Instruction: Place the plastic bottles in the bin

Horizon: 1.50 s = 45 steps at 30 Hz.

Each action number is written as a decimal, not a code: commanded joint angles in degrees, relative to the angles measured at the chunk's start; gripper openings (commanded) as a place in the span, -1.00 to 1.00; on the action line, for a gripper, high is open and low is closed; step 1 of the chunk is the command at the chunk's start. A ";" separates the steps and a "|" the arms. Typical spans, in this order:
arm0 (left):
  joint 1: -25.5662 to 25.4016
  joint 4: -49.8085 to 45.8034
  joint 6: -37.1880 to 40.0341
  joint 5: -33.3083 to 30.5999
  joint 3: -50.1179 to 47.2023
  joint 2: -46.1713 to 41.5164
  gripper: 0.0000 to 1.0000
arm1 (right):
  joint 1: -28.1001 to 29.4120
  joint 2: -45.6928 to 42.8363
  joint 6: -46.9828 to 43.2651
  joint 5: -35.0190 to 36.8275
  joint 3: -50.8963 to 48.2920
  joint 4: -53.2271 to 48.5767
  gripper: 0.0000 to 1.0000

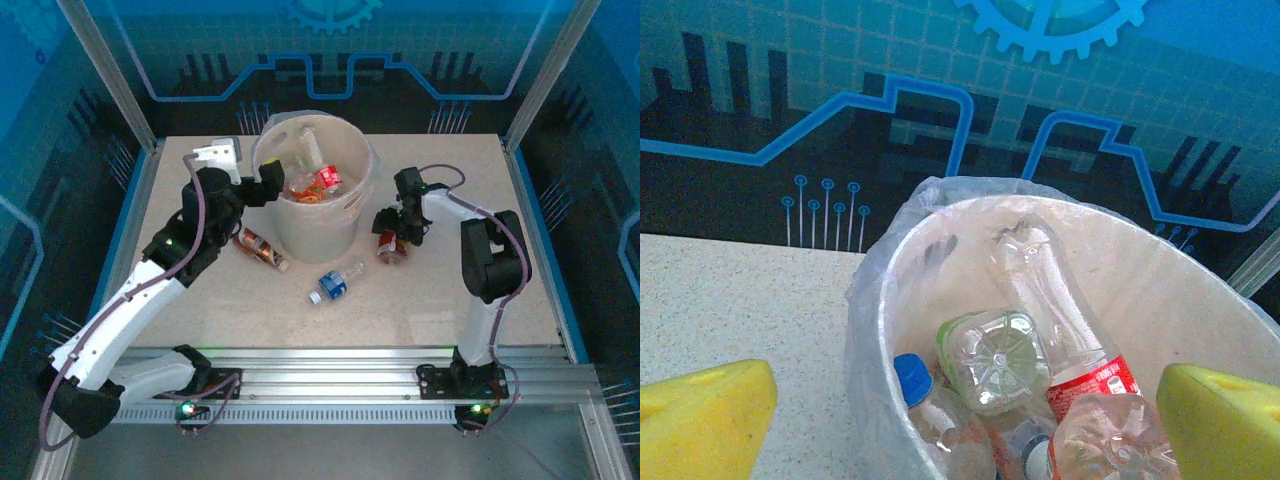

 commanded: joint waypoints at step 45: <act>10.86 -7.25 -26.07 -3.76 -26.08 -10.75 0.98 | 12.61 -15.70 -28.13 6.98 46.41 -8.91 0.01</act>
